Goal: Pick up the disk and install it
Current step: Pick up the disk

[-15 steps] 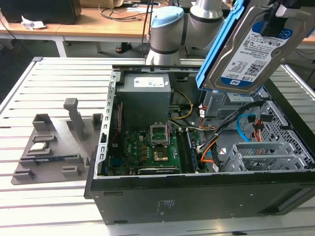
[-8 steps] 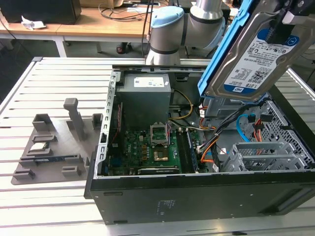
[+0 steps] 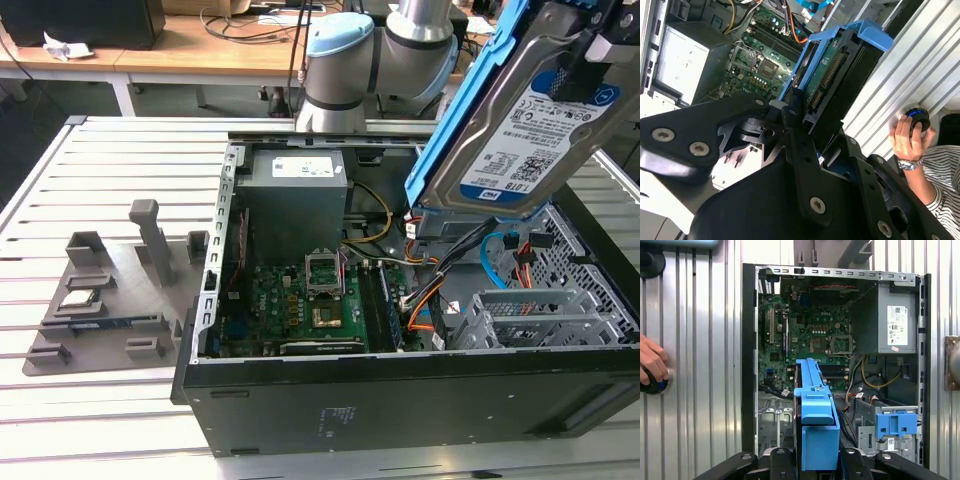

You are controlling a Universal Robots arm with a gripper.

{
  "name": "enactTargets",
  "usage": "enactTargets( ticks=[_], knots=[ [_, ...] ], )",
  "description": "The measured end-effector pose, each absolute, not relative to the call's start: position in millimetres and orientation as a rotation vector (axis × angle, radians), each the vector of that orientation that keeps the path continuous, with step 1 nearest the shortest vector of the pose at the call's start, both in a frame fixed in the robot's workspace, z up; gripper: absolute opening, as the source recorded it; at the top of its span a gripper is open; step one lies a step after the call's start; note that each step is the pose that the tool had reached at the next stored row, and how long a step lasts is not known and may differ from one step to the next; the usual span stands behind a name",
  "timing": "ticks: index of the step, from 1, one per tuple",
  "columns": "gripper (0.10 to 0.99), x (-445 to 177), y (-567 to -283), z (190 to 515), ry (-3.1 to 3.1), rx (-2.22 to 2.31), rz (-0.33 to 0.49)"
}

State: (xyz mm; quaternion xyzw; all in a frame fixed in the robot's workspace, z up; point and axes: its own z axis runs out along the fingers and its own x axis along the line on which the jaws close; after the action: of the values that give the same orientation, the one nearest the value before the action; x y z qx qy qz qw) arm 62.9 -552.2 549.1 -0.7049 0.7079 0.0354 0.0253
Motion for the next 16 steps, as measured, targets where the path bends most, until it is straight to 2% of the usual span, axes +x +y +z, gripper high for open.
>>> enactTargets(
  ticks=[10, 16],
  knots=[
    [0.365, 62.9, -573.5, 547.0, 2.189, -2.179, 0.11],
    [0.365, 70.4, -573.9, 541.1, 2.203, -2.181, 0.095]
  ],
)
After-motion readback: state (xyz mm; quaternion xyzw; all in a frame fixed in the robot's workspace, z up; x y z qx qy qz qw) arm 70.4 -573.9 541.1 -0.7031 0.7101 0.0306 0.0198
